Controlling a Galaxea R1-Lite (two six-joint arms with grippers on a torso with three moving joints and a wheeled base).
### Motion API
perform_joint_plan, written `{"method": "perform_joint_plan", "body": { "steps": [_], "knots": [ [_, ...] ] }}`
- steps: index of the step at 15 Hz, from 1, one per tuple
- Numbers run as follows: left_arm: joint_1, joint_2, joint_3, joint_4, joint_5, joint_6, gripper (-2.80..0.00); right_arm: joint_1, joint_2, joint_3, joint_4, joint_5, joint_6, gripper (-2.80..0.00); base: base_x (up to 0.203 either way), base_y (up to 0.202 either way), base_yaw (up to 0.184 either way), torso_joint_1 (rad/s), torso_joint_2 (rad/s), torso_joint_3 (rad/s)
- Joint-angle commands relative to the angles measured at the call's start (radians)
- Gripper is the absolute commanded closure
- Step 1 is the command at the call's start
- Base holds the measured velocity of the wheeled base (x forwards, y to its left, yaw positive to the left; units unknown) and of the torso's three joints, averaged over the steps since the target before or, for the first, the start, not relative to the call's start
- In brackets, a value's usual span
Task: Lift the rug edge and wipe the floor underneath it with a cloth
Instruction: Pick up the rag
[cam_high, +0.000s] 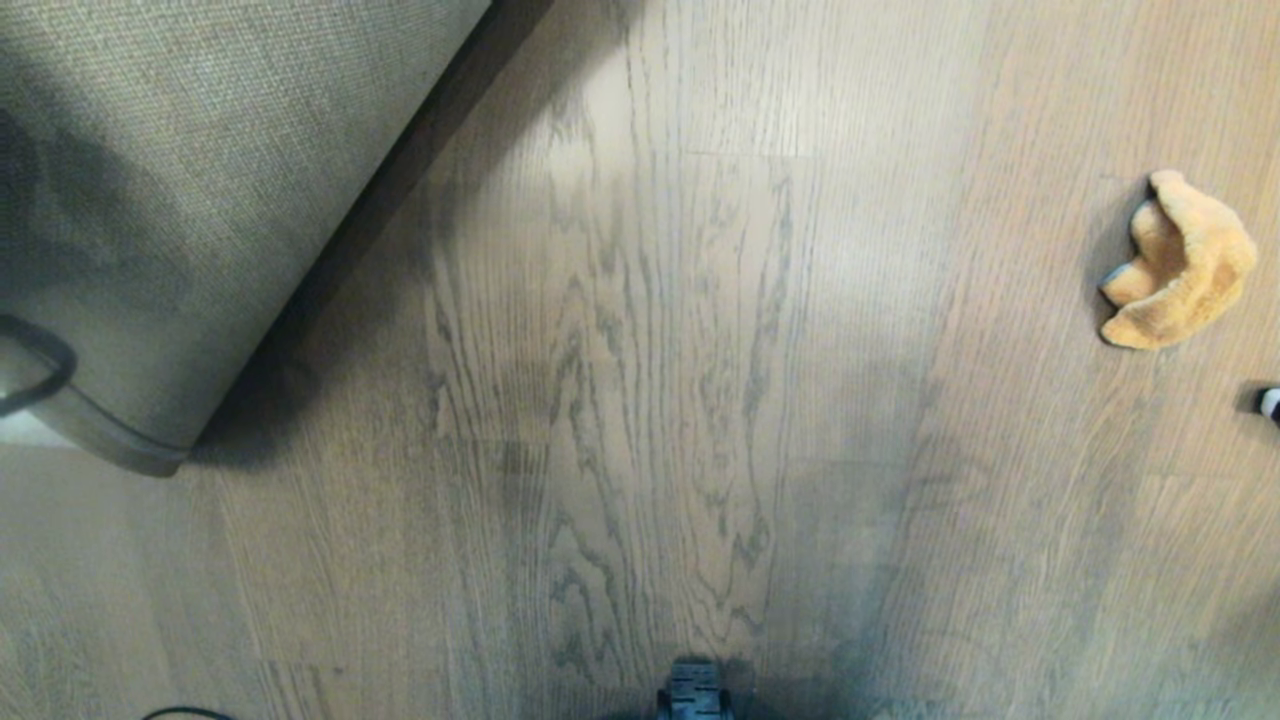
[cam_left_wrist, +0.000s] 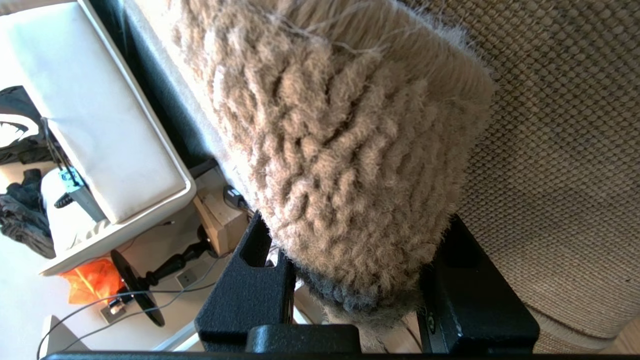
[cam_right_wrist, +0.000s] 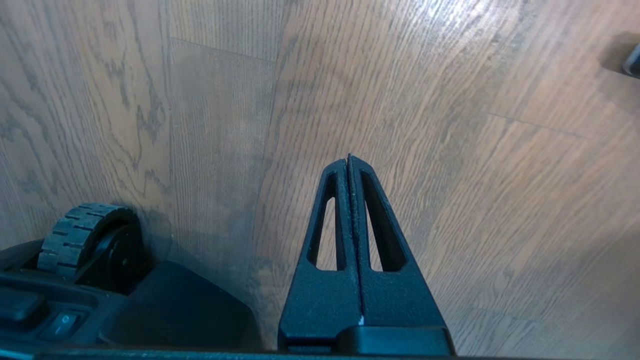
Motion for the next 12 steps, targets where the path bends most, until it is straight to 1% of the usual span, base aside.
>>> {"method": "perform_joint_plan", "body": {
  "steps": [1, 2, 3, 5, 7, 9, 11, 12],
  "knots": [
    [0.001, 0.013, 0.007, -0.004, 0.004, 0.006, 0.00, 0.002, 0.253, -0.013, -0.099, 0.003, -0.002, 0.00, 0.000, 0.000, 0.000, 0.000, 0.00, 0.000],
    [0.001, 0.013, 0.008, -0.003, 0.005, 0.006, 0.00, 0.002, 0.346, -0.014, -0.176, 0.010, -0.001, 0.00, 0.000, 0.000, 0.000, 0.000, 0.00, 0.000],
    [0.001, 0.015, 0.008, -0.003, 0.013, 0.006, 0.00, 0.002, 0.430, -0.013, -0.255, 0.023, 0.003, -2.80, 0.000, 0.000, 0.000, 0.000, 0.00, 0.000],
    [0.000, 0.020, 0.008, -0.003, 0.018, 0.006, 0.00, 0.002, 0.572, -0.018, -0.418, 0.060, 0.042, -2.80, 0.000, 0.000, 0.000, 0.000, 0.00, 0.000],
    [0.001, 0.020, 0.014, -0.003, 0.018, 0.006, 0.00, 0.000, 0.665, -0.033, -0.488, 0.083, 0.079, -2.80, 0.000, 0.000, 0.000, 0.000, 0.00, 0.000],
    [0.001, 0.021, 0.021, -0.004, 0.018, 0.006, 0.00, -0.002, 0.746, -0.039, -0.561, 0.088, 0.121, -2.80, 0.000, 0.000, 0.000, 0.000, 0.00, 0.000],
    [0.003, 0.022, 0.019, -0.003, 0.020, 0.007, 0.00, -0.004, 0.856, -0.041, -0.695, 0.089, 0.132, -2.80, 0.000, 0.000, 0.000, 0.000, 0.00, 0.000],
    [0.003, 0.023, 0.019, -0.003, 0.020, 0.007, 0.00, -0.006, 0.920, -0.042, -0.794, 0.088, 0.134, -2.80, 0.000, 0.000, 0.000, 0.000, 0.00, 0.000]
  ]
}}
